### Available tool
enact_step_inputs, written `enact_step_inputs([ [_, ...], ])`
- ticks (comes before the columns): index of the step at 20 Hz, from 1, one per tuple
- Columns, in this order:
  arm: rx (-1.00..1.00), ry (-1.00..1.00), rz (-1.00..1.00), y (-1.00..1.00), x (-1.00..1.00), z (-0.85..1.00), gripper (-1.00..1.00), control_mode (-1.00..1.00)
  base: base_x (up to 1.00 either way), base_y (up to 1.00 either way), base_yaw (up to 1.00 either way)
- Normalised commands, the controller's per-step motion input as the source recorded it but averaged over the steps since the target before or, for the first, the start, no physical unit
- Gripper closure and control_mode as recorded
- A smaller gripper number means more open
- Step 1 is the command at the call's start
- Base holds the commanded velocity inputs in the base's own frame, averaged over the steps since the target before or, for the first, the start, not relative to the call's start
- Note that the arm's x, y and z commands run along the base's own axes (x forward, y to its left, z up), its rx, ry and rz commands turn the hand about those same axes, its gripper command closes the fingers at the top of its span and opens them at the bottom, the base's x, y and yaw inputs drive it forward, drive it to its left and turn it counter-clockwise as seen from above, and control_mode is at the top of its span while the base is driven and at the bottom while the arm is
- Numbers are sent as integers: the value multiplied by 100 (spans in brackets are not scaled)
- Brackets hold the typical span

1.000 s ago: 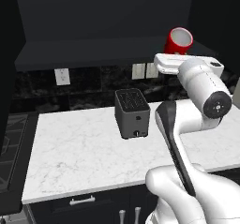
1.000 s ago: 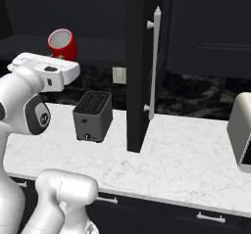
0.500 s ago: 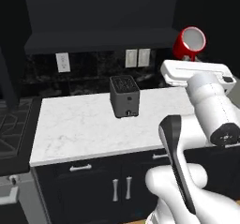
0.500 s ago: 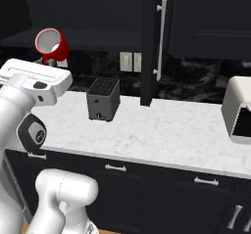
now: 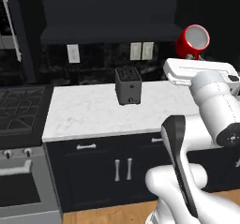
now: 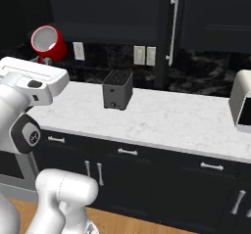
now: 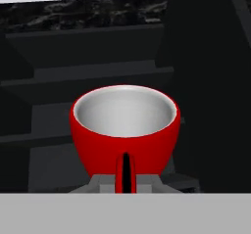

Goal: Gather all objects into one cabinet and sort the glasses and bowls to opposite sides.

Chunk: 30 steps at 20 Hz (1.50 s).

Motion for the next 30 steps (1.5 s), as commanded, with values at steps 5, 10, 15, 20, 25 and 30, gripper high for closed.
enact_step_inputs([
  [5, 0, 0, 0, 0, 0, 0, 100, 100, -2, 21, 44],
  [10, 0, 0, 0, 0, 0, 0, 100, 100, 0, 12, 54],
  [15, 0, 0, 0, 0, 0, 0, 100, 100, 0, 6, 42],
  [20, 0, 0, 0, 0, 0, 0, 100, 100, -50, 0, 1],
  [25, 0, 0, 0, 0, 0, 0, 100, 100, -100, 0, 0],
  [30, 0, 0, 0, 0, 0, 0, 100, 100, -62, 11, 20],
])
